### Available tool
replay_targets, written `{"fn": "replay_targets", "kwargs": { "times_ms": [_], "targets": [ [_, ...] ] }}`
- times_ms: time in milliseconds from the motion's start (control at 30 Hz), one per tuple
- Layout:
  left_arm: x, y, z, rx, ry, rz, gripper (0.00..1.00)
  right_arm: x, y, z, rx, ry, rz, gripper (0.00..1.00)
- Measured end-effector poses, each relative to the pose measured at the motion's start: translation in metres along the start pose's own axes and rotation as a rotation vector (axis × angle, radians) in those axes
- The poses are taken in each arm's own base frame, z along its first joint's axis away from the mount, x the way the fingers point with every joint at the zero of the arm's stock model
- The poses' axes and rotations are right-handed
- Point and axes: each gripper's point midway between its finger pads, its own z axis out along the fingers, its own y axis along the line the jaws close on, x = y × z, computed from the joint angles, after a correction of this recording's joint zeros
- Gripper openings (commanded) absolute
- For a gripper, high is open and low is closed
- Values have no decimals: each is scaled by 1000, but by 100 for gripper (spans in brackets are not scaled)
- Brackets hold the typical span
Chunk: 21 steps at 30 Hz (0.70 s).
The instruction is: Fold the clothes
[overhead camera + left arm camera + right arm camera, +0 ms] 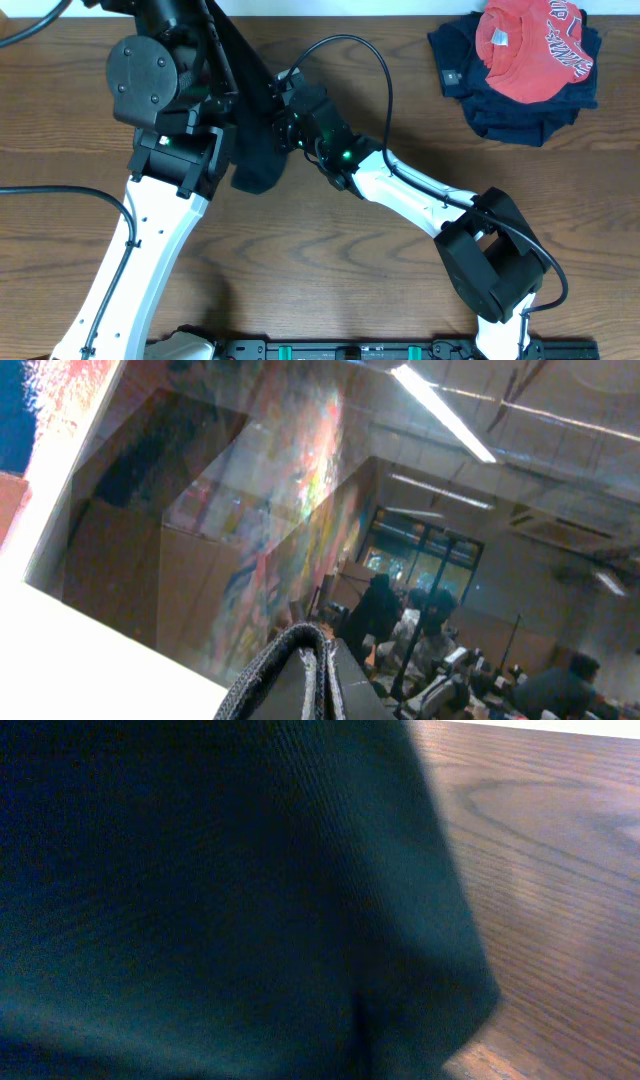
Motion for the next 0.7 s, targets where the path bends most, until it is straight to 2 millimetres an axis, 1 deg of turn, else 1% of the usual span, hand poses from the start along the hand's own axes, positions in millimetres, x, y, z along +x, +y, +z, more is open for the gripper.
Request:
{"fn": "replay_targets", "kwargs": {
  "times_ms": [100,200,267,333,400,467,500,533,567,633,700],
  "targets": [
    [2,3,0,-17,7,8,6,4,-4,0,16,15,17,1],
    [2,11,0,-62,5,35,6,14,-11,-1,31,64,30,1],
    [1,18,-1,-104,5,66,6,21,-22,-5,42,108,46,1],
    [1,25,-2,-148,8,104,6,25,-36,-13,45,157,68,1],
    [4,34,-4,-199,21,152,6,22,-55,-29,54,195,92,1],
    [8,43,-6,-250,45,205,6,14,-75,-49,68,217,116,1],
    [10,47,-7,-270,56,226,6,9,-86,-61,76,225,127,1],
    [13,51,-8,-295,71,257,6,1,-98,-78,87,226,139,1],
    [15,55,-10,-317,82,279,6,-2,-104,-86,90,228,141,1],
    [17,63,-13,-364,104,326,6,-16,-122,-115,101,218,152,1],
    [18,70,-17,-407,120,366,6,-26,-133,-140,104,205,154,1]
  ]
}}
